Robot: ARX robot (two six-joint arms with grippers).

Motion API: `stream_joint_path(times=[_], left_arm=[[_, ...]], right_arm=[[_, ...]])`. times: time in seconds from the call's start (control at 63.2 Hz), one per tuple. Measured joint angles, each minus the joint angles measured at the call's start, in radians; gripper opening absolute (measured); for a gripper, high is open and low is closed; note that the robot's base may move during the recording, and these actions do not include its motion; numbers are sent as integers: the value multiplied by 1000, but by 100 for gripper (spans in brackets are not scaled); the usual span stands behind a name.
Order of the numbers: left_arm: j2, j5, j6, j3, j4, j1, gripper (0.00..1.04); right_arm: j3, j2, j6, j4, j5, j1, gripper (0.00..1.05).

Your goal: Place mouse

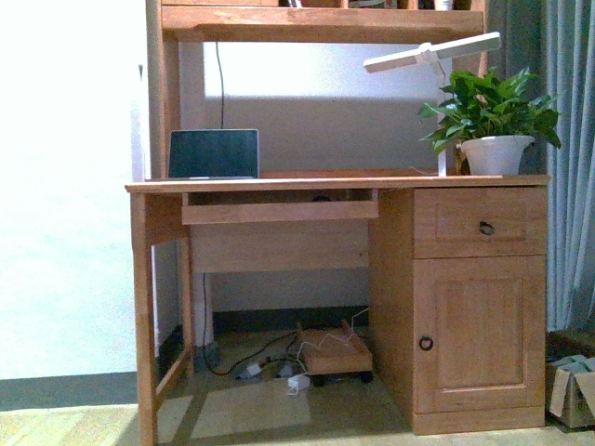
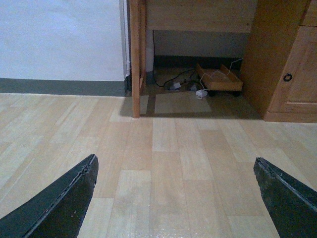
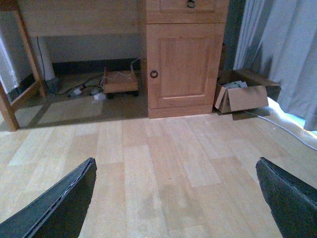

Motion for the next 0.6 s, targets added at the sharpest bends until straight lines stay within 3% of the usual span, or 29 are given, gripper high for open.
stream_joint_path(times=[0.601], left_arm=[[0, 0, 0, 0, 0, 0, 97]], right_arm=[[0, 0, 0, 0, 0, 0, 97]])
